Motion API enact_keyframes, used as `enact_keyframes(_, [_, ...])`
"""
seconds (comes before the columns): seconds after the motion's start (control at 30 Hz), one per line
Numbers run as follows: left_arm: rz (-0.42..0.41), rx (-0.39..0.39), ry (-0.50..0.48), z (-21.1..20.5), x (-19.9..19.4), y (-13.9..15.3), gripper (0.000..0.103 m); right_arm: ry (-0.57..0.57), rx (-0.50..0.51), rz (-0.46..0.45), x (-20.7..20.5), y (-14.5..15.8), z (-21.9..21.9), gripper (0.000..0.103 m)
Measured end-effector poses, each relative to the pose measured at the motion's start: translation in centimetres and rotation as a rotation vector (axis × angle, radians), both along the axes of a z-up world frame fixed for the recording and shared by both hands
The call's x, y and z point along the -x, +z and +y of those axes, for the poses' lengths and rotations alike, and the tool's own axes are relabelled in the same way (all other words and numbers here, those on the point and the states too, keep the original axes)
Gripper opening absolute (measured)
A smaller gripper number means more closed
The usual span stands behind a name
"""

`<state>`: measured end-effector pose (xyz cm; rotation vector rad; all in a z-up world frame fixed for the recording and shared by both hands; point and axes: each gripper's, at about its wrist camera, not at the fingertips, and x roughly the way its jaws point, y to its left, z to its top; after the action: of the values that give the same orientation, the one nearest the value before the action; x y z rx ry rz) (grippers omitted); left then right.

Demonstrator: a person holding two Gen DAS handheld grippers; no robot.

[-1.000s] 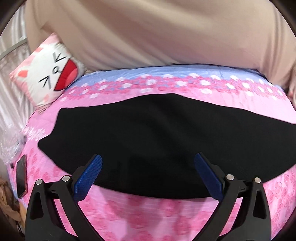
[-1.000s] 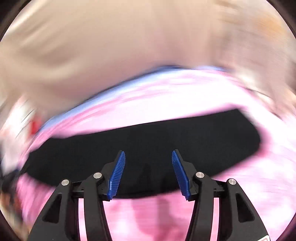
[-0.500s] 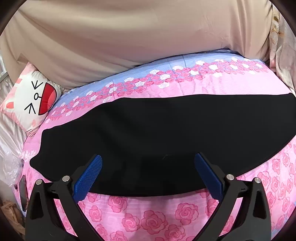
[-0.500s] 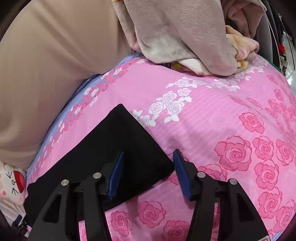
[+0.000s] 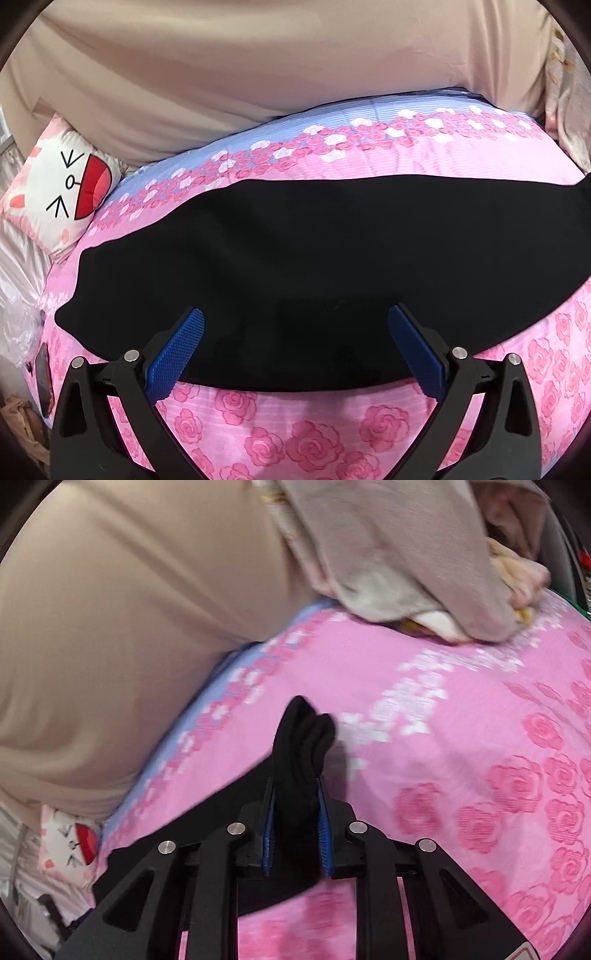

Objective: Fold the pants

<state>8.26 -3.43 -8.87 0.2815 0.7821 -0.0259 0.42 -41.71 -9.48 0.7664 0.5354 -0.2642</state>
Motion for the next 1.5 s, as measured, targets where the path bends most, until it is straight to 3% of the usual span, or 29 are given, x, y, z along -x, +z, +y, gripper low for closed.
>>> enact_keyframes(0.17, [0.0, 0.038, -0.01, 0.3, -1.8, 0.4, 0.098, 0.151, 0.04, -0.06, -3.7, 4.7, 5.3, 0.018])
enact_keyframes(0.3, [0.005, 0.107, -0.116, -2.2, -4.0, 1.3, 0.098, 0.277, 0.072, -0.083, -7.5, 7.5, 10.7, 0.018])
enact_keyframes(0.4, [0.06, 0.099, -0.194, -5.2, -6.0, 0.0, 0.098, 0.34, 0.084, -0.087, -9.5, 8.7, 14.1, 0.018])
enact_keyframes(0.53, [0.082, 0.005, -0.184, -7.5, -7.5, -2.5, 0.098, 0.435, 0.106, -0.094, -11.9, 10.3, 19.2, 0.018])
enact_keyframes(0.7, [0.109, 0.077, -0.159, -5.6, -7.9, -2.7, 0.098, 0.564, 0.095, -0.113, -15.2, 11.9, 24.6, 0.018])
enact_keyframes(0.8, [0.063, 0.128, -0.095, -1.3, -7.0, -1.1, 0.098, 0.635, 0.106, -0.105, -17.0, 12.2, 28.1, 0.018])
enact_keyframes(0.9, [0.01, 0.14, 0.006, 4.5, -5.9, 0.0, 0.098, 0.719, 0.117, -0.079, -19.0, 11.4, 31.9, 0.018])
enact_keyframes(1.0, [-0.04, 0.099, 0.116, 9.7, -4.9, 0.6, 0.098, 0.795, 0.119, -0.042, -20.8, 9.5, 35.5, 0.018])
enact_keyframes(1.1, [-0.07, 0.084, 0.225, 15.4, -3.6, 1.0, 0.098, 0.882, 0.11, 0.04, -22.7, 5.8, 40.1, 0.018])
enact_keyframes(1.23, [-0.064, 0.14, 0.297, 20.0, -2.8, 0.6, 0.098, 0.942, 0.122, 0.152, -23.9, 0.9, 44.1, 0.02])
enact_keyframes(1.37, [-0.062, 0.157, 0.306, 21.0, -2.6, 0.2, 0.098, 0.948, 0.191, 0.176, -23.7, -1.7, 46.0, 0.027])
enact_keyframes(1.43, [-0.052, 0.175, 0.293, 20.8, -2.7, -0.2, 0.098, 0.959, 0.177, 0.144, -22.8, -1.2, 45.7, 0.045])
enact_keyframes(1.5, [-0.04, 0.203, 0.271, 20.5, -2.1, -0.1, 0.098, 0.976, 0.163, 0.116, -21.3, -0.2, 45.1, 0.046])
